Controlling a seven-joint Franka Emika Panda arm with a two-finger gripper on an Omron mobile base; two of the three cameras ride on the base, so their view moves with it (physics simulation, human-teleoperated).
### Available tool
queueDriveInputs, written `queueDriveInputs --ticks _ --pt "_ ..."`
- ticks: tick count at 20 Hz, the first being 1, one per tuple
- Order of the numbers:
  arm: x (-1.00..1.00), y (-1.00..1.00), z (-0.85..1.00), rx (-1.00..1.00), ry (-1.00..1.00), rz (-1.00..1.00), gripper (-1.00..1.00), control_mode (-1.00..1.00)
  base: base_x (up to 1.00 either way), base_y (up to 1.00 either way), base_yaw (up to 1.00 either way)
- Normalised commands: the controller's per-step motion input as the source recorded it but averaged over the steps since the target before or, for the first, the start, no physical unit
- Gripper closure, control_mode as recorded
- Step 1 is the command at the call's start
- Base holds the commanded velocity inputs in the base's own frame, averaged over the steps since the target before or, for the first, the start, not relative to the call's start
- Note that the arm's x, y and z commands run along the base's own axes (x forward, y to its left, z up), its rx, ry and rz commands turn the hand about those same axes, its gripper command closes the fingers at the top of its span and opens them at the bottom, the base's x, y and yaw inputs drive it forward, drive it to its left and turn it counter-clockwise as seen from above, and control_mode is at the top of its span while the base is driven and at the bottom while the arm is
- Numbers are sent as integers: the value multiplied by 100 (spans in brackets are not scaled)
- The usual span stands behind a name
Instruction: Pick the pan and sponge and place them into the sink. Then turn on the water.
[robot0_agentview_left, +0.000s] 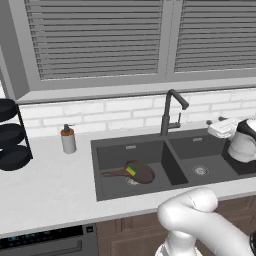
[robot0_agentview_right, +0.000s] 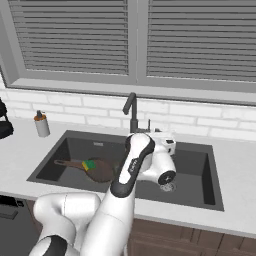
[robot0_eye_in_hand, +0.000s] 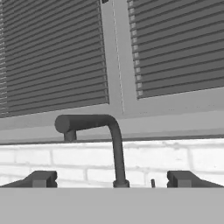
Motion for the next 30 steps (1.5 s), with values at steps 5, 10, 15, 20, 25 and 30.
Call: queueDriveInputs --ticks 5,10,15,20,25,30 --pt "32 8 -4 -6 -5 16 -100 -100 0 0 0" --pt "23 11 -10 -12 0 7 -100 -100 0 0 0" --pt "28 8 -8 -13 2 1 -100 -100 0 0 0" --pt "29 23 -8 -14 9 0 -100 -100 0 0 0" --pt "50 13 -18 -2 7 4 -100 -100 0 0 0" --pt "48 -2 -23 8 7 13 -100 -100 0 0 0"
